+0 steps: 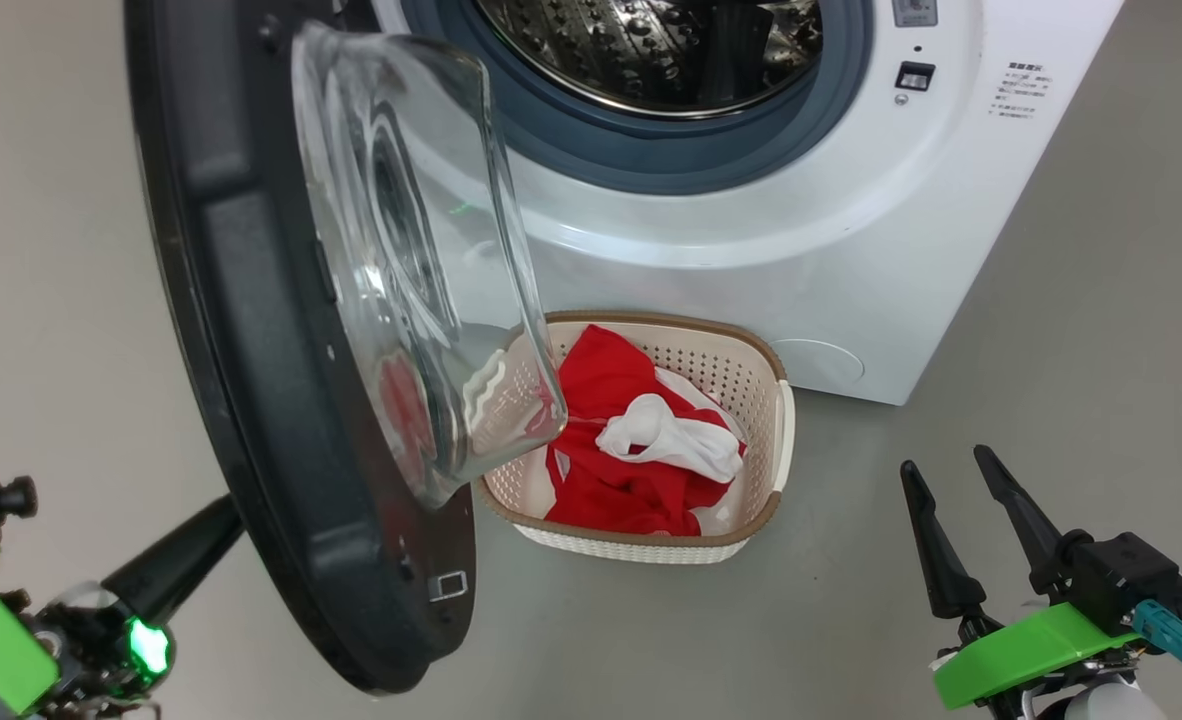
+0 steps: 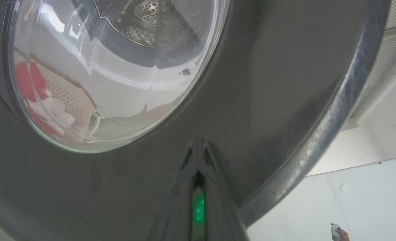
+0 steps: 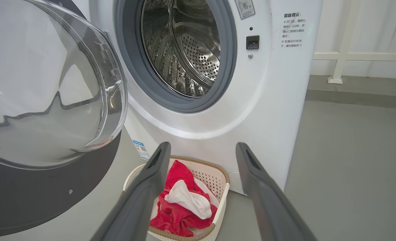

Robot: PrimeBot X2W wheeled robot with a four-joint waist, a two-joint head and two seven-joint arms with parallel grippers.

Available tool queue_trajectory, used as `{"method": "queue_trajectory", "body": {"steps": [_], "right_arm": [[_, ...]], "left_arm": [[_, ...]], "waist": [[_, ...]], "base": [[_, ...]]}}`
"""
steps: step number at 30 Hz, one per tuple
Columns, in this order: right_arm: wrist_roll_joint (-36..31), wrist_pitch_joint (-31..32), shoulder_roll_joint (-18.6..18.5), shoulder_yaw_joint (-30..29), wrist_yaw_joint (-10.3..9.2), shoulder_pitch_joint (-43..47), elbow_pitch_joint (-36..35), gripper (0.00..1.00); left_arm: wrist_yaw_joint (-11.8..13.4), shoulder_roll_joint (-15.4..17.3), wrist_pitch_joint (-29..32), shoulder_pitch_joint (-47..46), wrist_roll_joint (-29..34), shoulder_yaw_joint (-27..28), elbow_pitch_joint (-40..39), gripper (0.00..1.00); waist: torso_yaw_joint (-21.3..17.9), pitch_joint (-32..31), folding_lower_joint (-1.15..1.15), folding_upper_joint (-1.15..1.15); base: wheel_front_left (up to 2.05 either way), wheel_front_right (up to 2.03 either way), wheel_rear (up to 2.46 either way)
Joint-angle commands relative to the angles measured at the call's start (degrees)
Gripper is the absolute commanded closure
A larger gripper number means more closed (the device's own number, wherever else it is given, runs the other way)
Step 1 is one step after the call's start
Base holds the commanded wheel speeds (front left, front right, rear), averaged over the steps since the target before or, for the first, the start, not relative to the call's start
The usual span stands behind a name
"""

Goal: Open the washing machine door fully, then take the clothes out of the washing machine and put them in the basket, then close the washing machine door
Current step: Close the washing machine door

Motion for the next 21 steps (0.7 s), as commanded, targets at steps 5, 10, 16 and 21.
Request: {"method": "queue_trajectory", "body": {"steps": [5,10,16,21], "right_arm": [[-0.62,-0.37,-0.23,0.86,0.43,-1.96,-1.76,0.0],[-0.68,-0.37,-0.11,0.47,0.43,-2.13,-1.91,0.0],[-0.74,-0.37,0.29,-0.16,0.43,-2.97,-2.31,0.0],[-0.88,-0.37,0.62,-0.89,0.43,-3.6,-2.71,0.0]], "left_arm": [[-0.31,-1.22,0.84,-3.48,2.07,2.09,-2.83,1.0],[-0.31,-3.96,1.44,-4.19,3.6,1.1,-4.8,1.0],[-0.31,-7.22,0.37,-6.41,5.67,-0.59,-5.76,1.0],[-0.31,-9.12,-2.83,-9.26,8.95,-3.43,-6.15,1.0]], "waist": [[-1.01,0.59,0.0,0.0],[-1.83,1.24,0.0,0.0],[-3.42,2.32,0.0,0.0],[-5.35,3.27,0.0,0.0]], "base": [[0.0,0.0,0.0],[0.0,0.0,0.0],[0.0,0.0,0.0],[0.0,0.0,0.0]]}}
